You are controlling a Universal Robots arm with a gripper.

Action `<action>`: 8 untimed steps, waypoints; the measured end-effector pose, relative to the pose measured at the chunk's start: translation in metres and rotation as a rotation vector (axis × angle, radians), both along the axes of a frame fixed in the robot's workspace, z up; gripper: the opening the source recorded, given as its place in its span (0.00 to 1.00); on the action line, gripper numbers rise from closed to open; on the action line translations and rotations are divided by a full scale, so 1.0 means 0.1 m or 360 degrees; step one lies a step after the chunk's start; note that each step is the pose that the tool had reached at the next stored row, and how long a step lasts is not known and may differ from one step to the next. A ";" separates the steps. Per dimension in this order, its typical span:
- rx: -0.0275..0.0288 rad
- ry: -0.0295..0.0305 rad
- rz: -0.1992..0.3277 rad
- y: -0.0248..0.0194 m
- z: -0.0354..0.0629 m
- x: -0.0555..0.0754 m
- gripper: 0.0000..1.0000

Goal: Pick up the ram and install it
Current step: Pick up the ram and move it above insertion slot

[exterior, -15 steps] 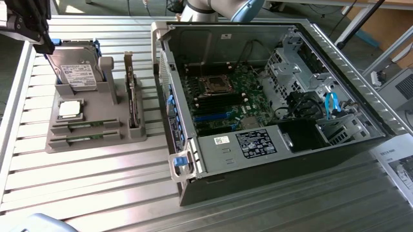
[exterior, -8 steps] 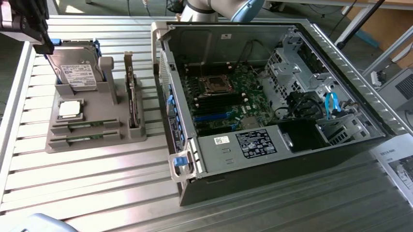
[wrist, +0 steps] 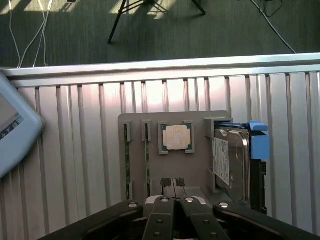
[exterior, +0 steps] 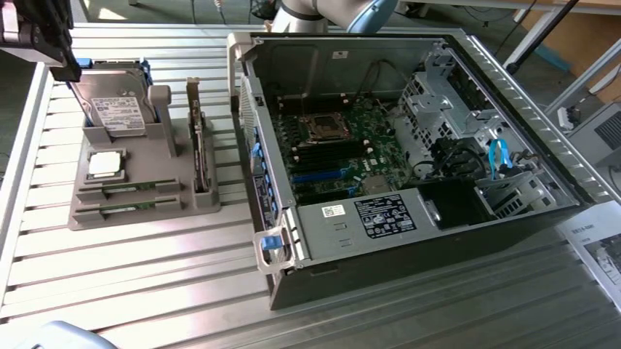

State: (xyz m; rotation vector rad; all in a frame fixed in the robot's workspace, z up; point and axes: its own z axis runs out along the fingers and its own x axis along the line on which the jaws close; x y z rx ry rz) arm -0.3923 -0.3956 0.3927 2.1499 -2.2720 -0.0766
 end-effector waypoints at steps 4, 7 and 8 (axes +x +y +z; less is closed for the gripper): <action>-0.00009 0.00002 0.0021 0.000 0.001 0.00 0.10; -0.00011 0.00000 0.0034 0.000 0.000 0.00 0.10; -0.00010 0.00000 0.0034 0.000 0.000 0.00 0.10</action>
